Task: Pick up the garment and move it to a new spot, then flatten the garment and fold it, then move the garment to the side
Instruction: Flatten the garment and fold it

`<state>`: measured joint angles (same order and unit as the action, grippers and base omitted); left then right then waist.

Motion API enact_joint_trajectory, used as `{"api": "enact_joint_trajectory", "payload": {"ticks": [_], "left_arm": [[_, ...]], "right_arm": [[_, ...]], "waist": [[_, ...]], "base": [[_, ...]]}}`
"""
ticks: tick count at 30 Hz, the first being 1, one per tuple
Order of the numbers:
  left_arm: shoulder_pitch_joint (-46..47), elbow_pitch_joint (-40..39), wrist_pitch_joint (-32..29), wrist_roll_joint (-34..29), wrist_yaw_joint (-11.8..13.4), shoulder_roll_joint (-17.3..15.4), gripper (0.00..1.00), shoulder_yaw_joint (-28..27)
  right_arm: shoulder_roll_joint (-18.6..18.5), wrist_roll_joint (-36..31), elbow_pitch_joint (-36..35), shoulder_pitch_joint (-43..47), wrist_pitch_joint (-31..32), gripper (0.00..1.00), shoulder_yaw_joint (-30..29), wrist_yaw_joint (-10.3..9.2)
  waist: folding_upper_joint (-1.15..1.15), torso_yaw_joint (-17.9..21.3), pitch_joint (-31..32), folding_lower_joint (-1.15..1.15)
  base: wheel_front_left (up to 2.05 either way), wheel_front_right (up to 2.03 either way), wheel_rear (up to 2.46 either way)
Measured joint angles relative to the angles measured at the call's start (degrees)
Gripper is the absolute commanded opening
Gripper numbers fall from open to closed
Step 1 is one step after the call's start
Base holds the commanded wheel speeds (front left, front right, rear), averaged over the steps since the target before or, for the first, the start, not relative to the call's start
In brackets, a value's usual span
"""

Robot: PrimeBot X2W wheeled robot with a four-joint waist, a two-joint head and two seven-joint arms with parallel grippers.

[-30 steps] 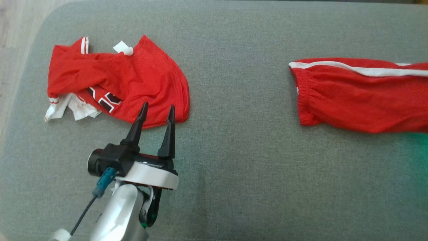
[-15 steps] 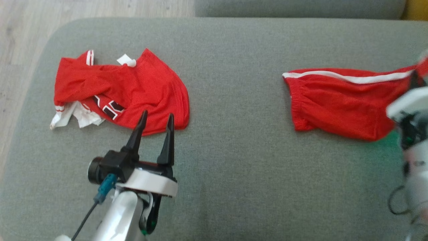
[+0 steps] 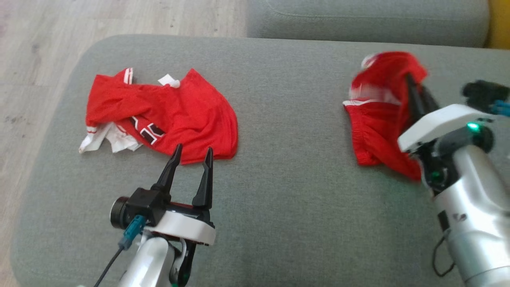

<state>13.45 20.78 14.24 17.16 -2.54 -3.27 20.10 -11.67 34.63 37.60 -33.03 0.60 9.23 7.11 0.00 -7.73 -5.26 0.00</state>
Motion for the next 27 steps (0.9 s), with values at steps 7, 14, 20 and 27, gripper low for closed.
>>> {"api": "enact_joint_trajectory", "payload": {"ticks": [7, 14, 20, 27], "left_arm": [[-0.9, -0.3, -0.1, 0.0, 0.1, 0.0, 1.0, 0.1], [-1.1, -0.5, -0.1, 0.6, 0.6, -0.1, 1.0, 0.1], [-1.1, -0.5, -0.1, 0.6, 0.6, -0.2, 1.0, 0.1], [-1.1, -0.6, 0.0, 1.2, 0.9, -0.3, 1.0, 0.2]], "right_arm": [[-0.6, 0.9, 0.5, 3.4, 1.8, 0.0, 11.3, 0.0], [-2.8, -2.9, 6.0, 4.9, 2.9, 1.0, 19.6, 0.0], [-3.2, -2.1, 7.2, 4.2, -3.5, 1.0, 16.4, 0.0], [-5.8, -5.4, 5.4, 3.9, -13.3, 1.0, 8.3, 0.0]], "waist": [[0.0, -1.3, 0.4, 0.0], [0.0, -0.8, 0.5, 0.0], [0.0, 0.9, 1.0, 0.0], [0.0, 3.7, 2.3, 0.0]], "base": [[0.0, 0.0, 0.0], [0.0, 0.0, 0.0], [0.0, 0.0, 0.0], [0.0, 0.0, 0.0]]}}
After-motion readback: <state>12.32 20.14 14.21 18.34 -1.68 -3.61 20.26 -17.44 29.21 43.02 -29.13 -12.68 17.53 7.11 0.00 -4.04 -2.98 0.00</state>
